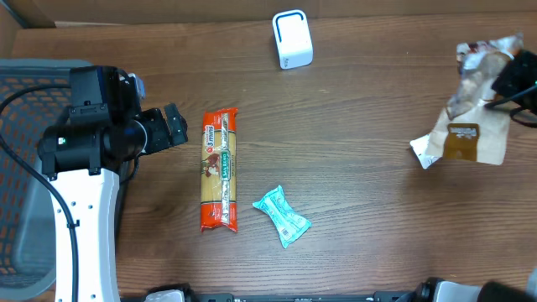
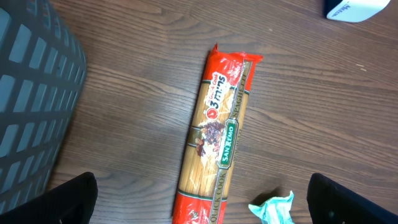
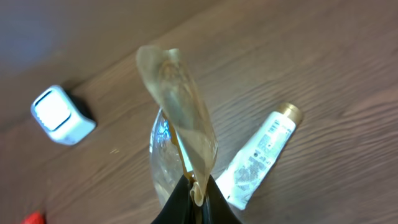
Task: Scan the item barcode
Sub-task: 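Carry the pouch right and drop it beside the white tube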
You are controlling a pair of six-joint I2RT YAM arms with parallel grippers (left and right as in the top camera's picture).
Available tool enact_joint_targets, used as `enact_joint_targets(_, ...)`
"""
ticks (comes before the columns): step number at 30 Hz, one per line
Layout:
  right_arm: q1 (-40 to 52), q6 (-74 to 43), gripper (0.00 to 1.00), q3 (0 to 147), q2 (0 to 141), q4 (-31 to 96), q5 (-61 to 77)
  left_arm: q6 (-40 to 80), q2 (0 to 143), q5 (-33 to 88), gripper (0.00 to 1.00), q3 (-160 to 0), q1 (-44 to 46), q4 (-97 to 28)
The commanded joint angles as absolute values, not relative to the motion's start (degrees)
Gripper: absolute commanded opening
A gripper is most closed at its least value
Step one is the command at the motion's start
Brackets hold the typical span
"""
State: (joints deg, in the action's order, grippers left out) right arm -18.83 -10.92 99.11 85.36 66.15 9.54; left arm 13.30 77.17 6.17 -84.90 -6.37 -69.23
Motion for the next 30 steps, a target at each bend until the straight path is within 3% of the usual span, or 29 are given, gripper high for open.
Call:
enact_joint_targets(1, -23.8, -12.1, 0.04, 93.0, 88.5, 61.2, 22.4, 12.4, 77.6, 5.8, 0.99, -86.0, -6.3, -69.1)
enact_joint_targets(11, -27.1, -18.3, 0.04, 76.8, 102.0, 34.1, 24.5, 12.4, 77.6, 5.8, 0.99, -86.0, -6.3, -69.1)
enact_joint_targets(14, -27.0, -18.3, 0.04, 76.7, 105.3, 33.8, 24.5, 12.4, 77.6, 5.8, 1.0, -86.0, -6.3, -69.1)
enact_joint_targets(19, -27.8, -18.3, 0.28, 76.7, 105.9, 35.6, 23.0, 12.4, 77.6, 5.8, 1.0, -86.0, -6.3, -69.1)
enact_joint_targets(30, -31.5, -19.4, 0.28, 80.6, 104.0, 45.5, 22.6, 12.4, 77.6, 5.8, 0.99, -86.0, -6.3, -69.1)
